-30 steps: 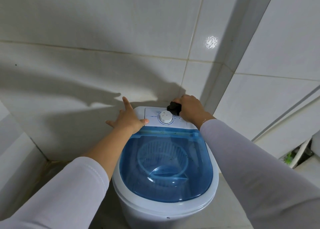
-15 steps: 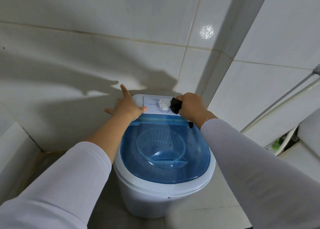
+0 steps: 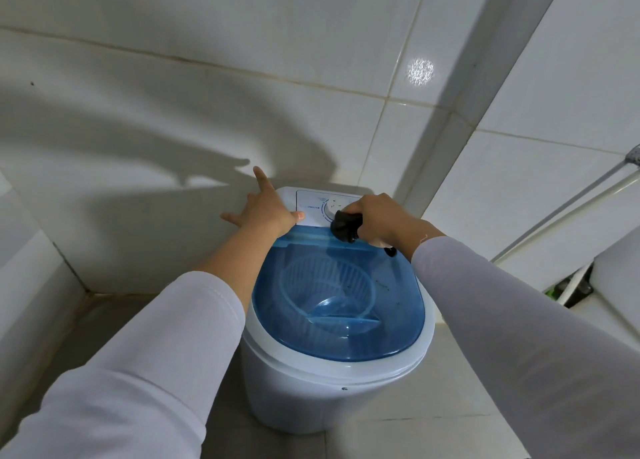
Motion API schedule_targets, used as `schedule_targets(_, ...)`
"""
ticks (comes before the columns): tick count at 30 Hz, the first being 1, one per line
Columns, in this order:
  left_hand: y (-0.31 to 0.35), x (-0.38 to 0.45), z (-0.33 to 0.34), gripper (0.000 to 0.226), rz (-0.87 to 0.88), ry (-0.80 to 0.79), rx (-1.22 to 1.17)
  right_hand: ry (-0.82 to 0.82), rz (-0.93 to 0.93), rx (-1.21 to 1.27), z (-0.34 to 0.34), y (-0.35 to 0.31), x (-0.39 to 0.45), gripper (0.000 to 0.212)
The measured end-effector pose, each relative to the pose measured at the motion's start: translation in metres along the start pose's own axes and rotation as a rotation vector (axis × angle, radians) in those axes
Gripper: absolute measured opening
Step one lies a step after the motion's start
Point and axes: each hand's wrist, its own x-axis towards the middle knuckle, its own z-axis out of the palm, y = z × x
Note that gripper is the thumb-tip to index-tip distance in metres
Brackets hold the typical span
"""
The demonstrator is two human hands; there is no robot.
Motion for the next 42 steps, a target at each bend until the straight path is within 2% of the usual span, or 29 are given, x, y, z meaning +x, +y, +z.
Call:
schedule_targets(3,-0.002,0.001,0.001,0.117,0.0,0.003,-0.007,-0.092,0.002,0.035,-0.018,0.0,0.0,0.053)
schedule_targets(8,-0.002,0.002,0.001,0.117,0.007,0.004,0.013,0.061,0.064,0.153,-0.048,0.009,0.017,0.046)
schedule_targets(17,-0.002,0.004,0.002,0.118,0.018,0.019,0.002,0.075,0.042,0.062,-0.027,-0.012,0.05,0.042)
schedule_targets(28,-0.003,0.005,0.001,0.118,0.012,0.019,0.016,0.12,-0.079,-0.043,-0.02,-0.013,0.035,0.046)
schedule_targets(37,-0.004,-0.001,0.004,0.112,0.007,0.027,0.009,-0.032,-0.067,-0.09,-0.031,-0.007,0.008,0.047)
schedule_targets(42,-0.006,-0.016,0.004,0.109,0.001,0.078,-0.018,0.014,0.017,0.093,-0.049,0.014,-0.005,0.029)
